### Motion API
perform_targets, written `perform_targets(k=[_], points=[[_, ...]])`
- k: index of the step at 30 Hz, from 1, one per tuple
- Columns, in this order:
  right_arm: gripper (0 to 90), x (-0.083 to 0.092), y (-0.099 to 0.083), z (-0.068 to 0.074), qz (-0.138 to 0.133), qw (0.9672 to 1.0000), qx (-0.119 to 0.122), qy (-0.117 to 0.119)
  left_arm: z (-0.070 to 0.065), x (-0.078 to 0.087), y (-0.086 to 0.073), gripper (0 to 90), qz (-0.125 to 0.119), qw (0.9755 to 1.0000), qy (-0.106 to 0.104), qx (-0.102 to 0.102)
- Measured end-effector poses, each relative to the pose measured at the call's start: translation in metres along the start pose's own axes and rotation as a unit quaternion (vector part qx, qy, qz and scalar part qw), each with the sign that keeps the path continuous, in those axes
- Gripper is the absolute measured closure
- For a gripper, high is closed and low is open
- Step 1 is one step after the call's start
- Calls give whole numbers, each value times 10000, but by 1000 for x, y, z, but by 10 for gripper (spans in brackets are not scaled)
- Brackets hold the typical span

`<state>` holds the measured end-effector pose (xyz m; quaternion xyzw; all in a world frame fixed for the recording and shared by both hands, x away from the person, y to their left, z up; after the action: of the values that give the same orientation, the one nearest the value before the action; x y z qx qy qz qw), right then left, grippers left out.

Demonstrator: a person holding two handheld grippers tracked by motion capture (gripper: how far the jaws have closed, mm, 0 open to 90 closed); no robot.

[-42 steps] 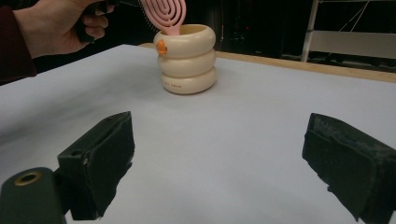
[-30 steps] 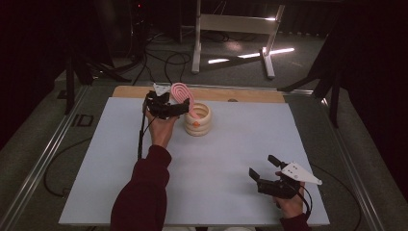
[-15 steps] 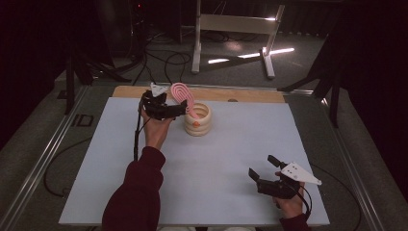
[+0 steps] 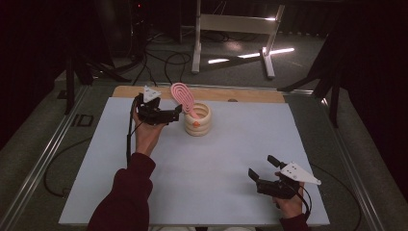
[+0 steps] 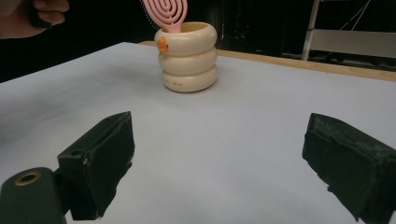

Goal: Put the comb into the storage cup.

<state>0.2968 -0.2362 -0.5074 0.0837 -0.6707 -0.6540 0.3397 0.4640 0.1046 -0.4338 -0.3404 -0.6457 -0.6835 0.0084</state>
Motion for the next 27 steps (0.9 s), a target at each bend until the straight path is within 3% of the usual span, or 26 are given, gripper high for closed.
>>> perform_targets(k=[4,10,11,15,16,27], points=[[90,0,0,0,14,10000,5,-5,1,12,-4,3,-9,9999,-39,-126],[90,-1,0,-1,12,10000,-12,-23,5,25,-9,3,-88,9999,-93,-98],[90,-1,0,-1,19,10000,-9,-30,8,35,-16,3,-99,9998,-116,-123],[90,-1,0,-1,15,10000,-2,-22,8,35,-16,3,-99,9998,-116,-123],[90,-1,1,-2,28,10000,34,-36,12,49,-29,3,-63,9996,-224,-164],[90,-3,4,-3,63,10000,65,-29,13,77,-62,3,-27,9988,-187,-459]])
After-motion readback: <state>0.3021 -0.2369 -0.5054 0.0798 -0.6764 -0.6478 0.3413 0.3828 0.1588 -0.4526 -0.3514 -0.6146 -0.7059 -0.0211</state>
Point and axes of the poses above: each handheld gripper's, and its own axes: x roughly backward along the jaws, y roughly out of its top, z roughly to its left, the point moved 7 cm from there along -x, roughly forward along the jaws, and after that the axes turned 4 degrees about z, right-handed, at the moved point
